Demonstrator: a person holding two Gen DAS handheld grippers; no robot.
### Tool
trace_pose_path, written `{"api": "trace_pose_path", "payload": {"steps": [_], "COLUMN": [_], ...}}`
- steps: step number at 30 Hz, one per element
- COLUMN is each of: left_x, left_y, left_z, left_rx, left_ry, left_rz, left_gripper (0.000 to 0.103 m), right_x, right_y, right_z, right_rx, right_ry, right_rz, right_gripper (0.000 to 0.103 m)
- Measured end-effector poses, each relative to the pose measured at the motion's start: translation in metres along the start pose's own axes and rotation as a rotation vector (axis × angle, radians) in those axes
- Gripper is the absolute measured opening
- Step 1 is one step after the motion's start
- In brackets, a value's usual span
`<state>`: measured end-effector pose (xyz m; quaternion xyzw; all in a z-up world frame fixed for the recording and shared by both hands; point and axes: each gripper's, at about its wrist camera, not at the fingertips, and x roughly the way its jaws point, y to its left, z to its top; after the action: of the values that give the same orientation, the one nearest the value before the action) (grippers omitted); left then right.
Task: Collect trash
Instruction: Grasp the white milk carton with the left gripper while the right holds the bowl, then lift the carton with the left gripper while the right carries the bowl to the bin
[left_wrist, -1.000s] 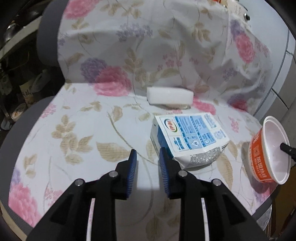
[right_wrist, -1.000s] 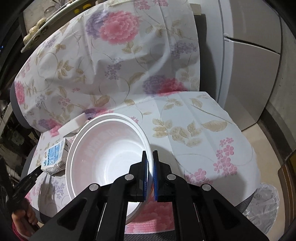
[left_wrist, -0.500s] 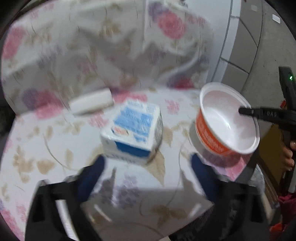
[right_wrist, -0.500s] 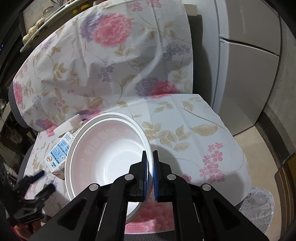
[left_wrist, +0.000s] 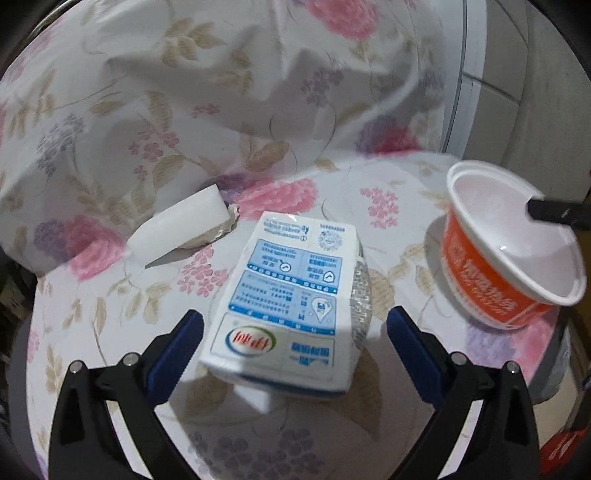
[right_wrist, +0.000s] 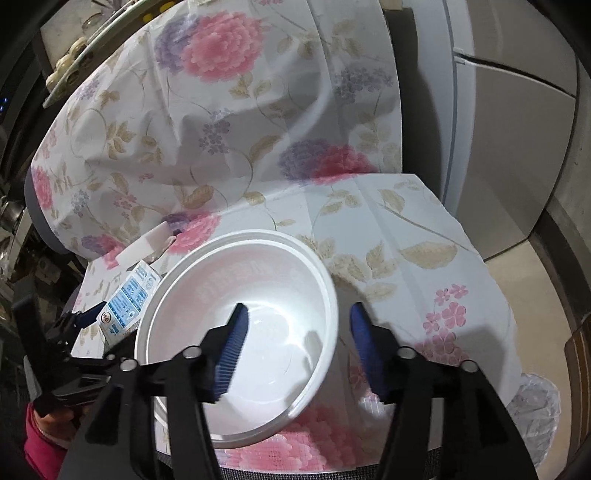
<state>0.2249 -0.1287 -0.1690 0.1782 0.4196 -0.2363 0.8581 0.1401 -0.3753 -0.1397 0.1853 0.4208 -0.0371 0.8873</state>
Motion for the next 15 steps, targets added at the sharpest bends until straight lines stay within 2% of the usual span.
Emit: {"api": "trace_pose_path", "payload": {"steps": [3,4,8,15], "left_x": [0.003,0.003,-0.001,-0.033], "left_y": [0.000,0.001,0.004,0.008], "left_z": [0.001,0.001,-0.004,-0.030], "left_rx": [0.013,0.012,-0.024,-0.165], "left_ry": [0.010,0.009,-0.005,-0.049], "left_rz": [0.017,0.010,0.004,0.003], "left_gripper": [0.093,0.084,0.083,0.076], "right_x": [-0.005,-0.007,-0.015,-0.027], "right_y": [-0.001,-0.002,0.000,-0.006], "right_z": [-0.001,-0.001,-0.008,-0.021], "right_rx": [-0.007,-0.013,-0.045,-0.032], "right_ry": [-0.009,-0.010,-0.024,-0.051], "right_rz": [-0.006,-0.008,-0.028,-0.054], "right_gripper": [0.060,0.060,0.060,0.060]}}
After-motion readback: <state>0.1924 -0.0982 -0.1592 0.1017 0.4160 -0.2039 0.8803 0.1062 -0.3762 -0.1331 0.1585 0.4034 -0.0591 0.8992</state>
